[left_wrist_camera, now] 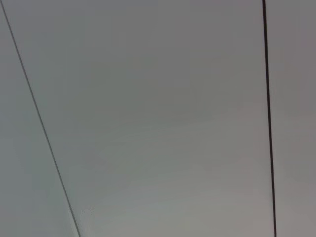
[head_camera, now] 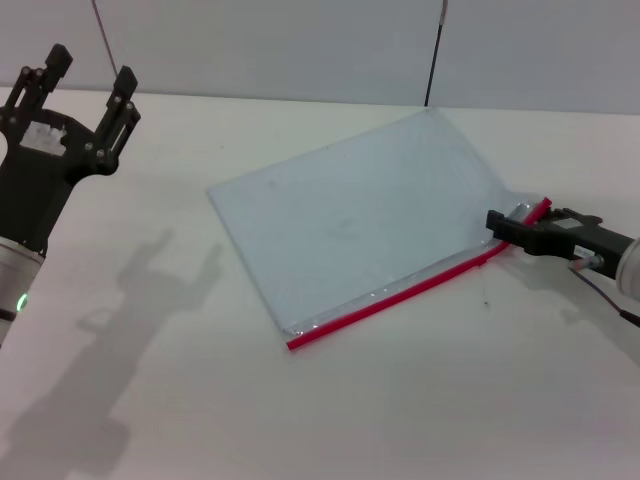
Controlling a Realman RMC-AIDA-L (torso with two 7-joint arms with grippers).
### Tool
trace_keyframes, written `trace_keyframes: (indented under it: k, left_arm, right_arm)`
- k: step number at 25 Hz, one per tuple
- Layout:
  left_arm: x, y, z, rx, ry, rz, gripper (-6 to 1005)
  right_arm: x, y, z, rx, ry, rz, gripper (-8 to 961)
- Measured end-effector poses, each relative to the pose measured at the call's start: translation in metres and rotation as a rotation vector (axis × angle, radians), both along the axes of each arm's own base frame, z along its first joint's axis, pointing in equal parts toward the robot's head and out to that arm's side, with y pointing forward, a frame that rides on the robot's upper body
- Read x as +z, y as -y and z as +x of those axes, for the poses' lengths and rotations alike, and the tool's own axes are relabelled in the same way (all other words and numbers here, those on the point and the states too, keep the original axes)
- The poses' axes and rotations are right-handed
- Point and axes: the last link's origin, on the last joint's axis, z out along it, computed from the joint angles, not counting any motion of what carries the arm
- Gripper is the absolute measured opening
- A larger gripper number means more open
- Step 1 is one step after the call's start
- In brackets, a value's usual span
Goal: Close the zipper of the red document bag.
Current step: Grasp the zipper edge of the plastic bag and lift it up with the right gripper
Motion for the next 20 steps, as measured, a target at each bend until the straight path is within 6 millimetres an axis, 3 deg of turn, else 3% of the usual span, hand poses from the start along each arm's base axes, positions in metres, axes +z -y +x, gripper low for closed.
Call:
trace_keyframes:
  k: [12,20]
  left_arm:
    - [0.0001,-0.0017,0.0019,-0.007,0.001,0.0,699]
    - [0.0001,-0.0021,0.0023,-0.008,0.0,0.0,699]
  right_arm:
    - [-0.0055,-0.0037,-0.0098,0.026,0.004,-0.023,801]
    - [-0.0059,-0.0048,-0.0116,0.047,0.024,-0.029,521]
